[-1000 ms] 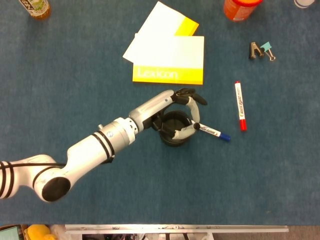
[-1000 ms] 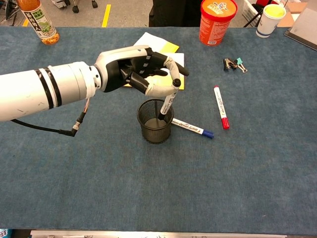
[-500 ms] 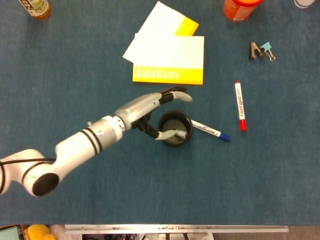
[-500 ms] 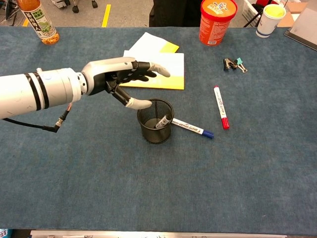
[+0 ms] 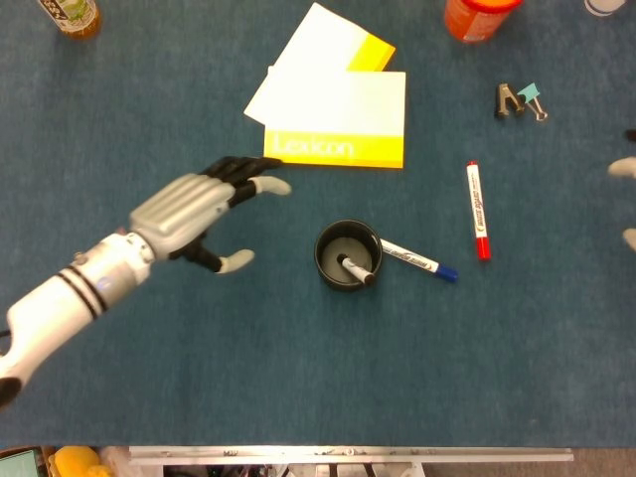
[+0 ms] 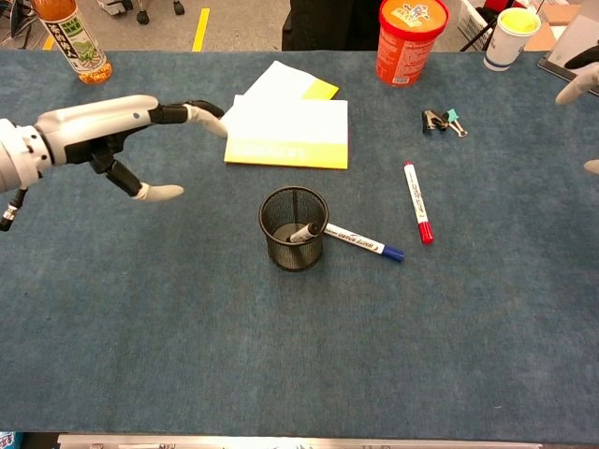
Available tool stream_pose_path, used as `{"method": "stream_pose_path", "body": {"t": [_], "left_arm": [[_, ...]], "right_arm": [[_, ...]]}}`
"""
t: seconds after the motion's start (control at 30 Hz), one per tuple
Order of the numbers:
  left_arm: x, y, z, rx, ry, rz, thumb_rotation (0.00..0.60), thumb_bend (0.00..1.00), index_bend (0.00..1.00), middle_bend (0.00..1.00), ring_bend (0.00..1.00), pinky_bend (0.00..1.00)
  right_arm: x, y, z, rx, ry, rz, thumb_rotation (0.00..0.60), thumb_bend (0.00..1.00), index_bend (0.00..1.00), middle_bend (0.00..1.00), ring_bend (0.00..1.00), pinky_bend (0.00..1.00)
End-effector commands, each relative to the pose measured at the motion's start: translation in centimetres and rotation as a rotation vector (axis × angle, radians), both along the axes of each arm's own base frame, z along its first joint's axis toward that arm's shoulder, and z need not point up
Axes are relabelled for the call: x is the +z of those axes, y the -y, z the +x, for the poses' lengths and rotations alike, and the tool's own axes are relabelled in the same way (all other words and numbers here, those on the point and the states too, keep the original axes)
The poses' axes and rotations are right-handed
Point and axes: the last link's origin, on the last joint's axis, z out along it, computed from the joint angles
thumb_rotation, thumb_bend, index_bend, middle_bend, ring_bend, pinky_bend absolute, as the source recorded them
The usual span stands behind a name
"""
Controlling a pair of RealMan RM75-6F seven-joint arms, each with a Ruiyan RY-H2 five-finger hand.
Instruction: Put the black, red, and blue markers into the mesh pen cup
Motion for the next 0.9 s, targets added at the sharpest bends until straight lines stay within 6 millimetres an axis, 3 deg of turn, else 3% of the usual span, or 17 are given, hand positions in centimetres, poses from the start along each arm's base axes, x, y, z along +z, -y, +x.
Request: {"method": "stream_pose_path", "body": {"t": [0.03, 0.43, 0.9], "left_arm": [[0.5, 0.5, -0.8, -0.009, -0.032, 0.013, 0.6, 0.31, 0.16, 0.04, 0.0, 0.01], [1.5, 1.4, -2.2, -0.011, -0.061, 0.029, 0.6, 0.31, 0.17, 0.03, 0.0, 0.01], [2.1, 1.6, -3.0, 0.011, -0.06, 0.025, 0.6, 0.31, 0.17, 0.02, 0.0, 0.01]], "right_arm": [[-0.8, 0.7, 0.2, 0.079, -0.086, 0.071, 0.6, 0.17, 0.35, 0.19, 0.04, 0.06], [-5.7, 3.2, 0.4, 0.283, -0.274, 0.202, 0.6, 0.17, 0.42, 0.22, 0.05, 0.06], [-12.1, 4.3, -0.3, 0.442, -0.341, 0.278, 0.6, 0.17, 0.46, 0.23, 0.05, 0.06]]}}
